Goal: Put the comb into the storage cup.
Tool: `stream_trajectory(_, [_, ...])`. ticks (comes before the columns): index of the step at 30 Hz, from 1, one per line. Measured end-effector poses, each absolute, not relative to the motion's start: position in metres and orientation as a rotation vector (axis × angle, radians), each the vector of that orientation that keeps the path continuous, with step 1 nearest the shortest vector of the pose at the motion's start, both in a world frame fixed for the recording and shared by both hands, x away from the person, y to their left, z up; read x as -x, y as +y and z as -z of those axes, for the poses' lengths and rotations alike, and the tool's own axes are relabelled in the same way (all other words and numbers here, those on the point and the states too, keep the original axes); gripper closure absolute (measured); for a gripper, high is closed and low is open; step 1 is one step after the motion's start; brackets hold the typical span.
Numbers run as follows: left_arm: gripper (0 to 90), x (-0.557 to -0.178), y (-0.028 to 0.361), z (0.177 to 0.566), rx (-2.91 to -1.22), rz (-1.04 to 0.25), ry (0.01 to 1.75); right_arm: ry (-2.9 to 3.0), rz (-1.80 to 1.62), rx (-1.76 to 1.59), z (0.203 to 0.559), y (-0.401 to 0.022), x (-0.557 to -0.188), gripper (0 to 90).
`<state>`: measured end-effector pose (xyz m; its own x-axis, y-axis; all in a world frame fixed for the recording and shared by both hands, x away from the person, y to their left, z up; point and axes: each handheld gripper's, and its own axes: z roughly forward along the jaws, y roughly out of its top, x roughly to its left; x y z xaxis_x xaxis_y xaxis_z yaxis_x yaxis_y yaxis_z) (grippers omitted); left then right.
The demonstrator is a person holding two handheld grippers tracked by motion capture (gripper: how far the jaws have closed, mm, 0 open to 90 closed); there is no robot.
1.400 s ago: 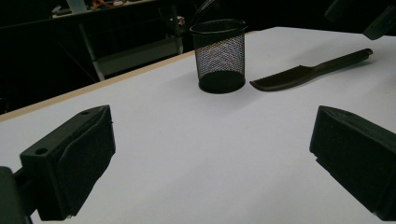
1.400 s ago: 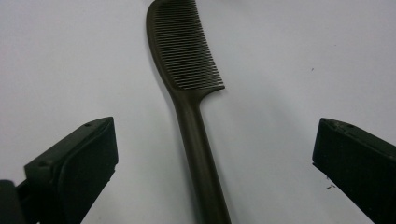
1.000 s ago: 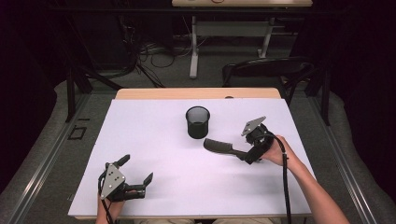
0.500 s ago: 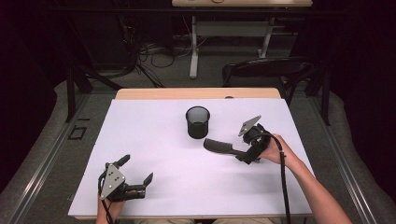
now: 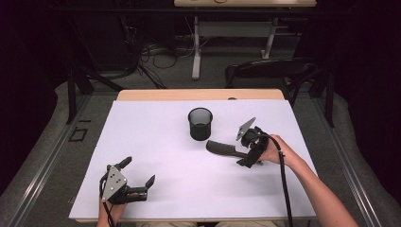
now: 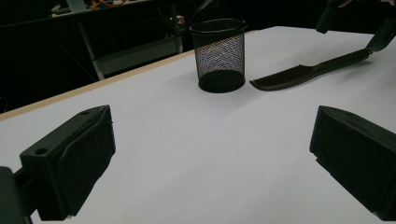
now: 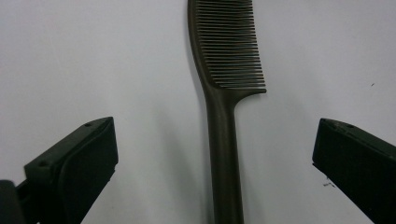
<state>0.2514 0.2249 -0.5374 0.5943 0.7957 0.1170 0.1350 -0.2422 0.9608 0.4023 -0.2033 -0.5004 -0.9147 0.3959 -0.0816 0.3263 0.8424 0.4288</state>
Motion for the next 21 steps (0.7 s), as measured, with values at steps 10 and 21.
stream_trajectory(10, [0.2, -0.251, 0.226, 0.537, -1.729, -0.752, 0.769, 2.872, -0.494, -0.533, 0.505, -0.193, -0.405, 7.3])
stream_trajectory(21, [0.2, -0.252, 0.225, 0.538, -1.729, -0.749, 0.771, 2.891, -0.392, -0.493, 0.507, -0.187, -0.411, 35.6])
